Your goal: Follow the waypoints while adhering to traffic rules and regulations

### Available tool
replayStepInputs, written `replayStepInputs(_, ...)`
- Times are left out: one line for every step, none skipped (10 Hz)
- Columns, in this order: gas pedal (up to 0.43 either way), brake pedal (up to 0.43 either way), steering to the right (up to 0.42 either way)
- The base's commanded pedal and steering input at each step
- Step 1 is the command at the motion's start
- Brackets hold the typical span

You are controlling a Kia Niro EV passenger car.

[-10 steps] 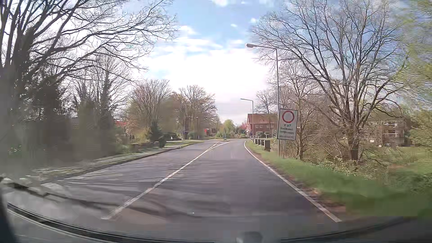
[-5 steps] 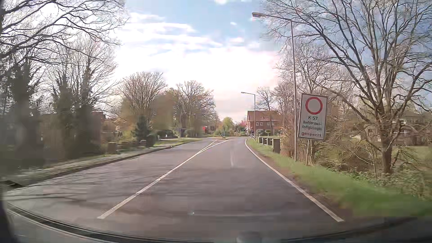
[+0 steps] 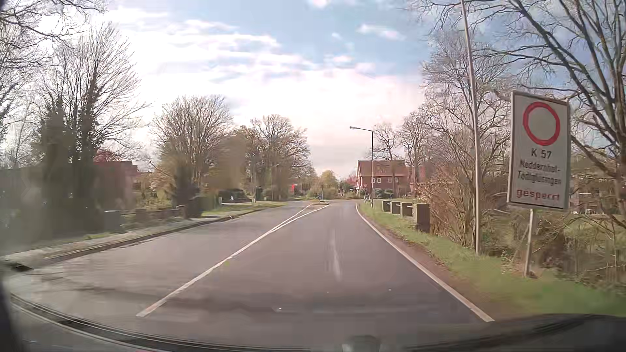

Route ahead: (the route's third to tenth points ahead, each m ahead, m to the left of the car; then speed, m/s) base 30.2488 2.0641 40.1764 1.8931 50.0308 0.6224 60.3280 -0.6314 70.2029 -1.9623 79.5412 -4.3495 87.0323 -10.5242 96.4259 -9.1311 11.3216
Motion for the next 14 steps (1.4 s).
replayStepInputs(0.110,0.000,0.004)
replayStepInputs(0.110,0.000,0.004)
replayStepInputs(0.110,0.000,0.004)
replayStepInputs(0.110,0.000,0.004)
replayStepInputs(0.110,0.000,0.004)
replayStepInputs(0.098,0.000,0.004)
replayStepInputs(0.098,0.000,0.004)
replayStepInputs(0.098,0.000,0.004)
replayStepInputs(0.098,0.000,0.004)
replayStepInputs(0.098,0.000,0.004)
replayStepInputs(0.098,0.000,0.004)
replayStepInputs(0.098,0.000,0.004)
replayStepInputs(0.098,0.000,0.004)
replayStepInputs(0.098,0.000,0.004)
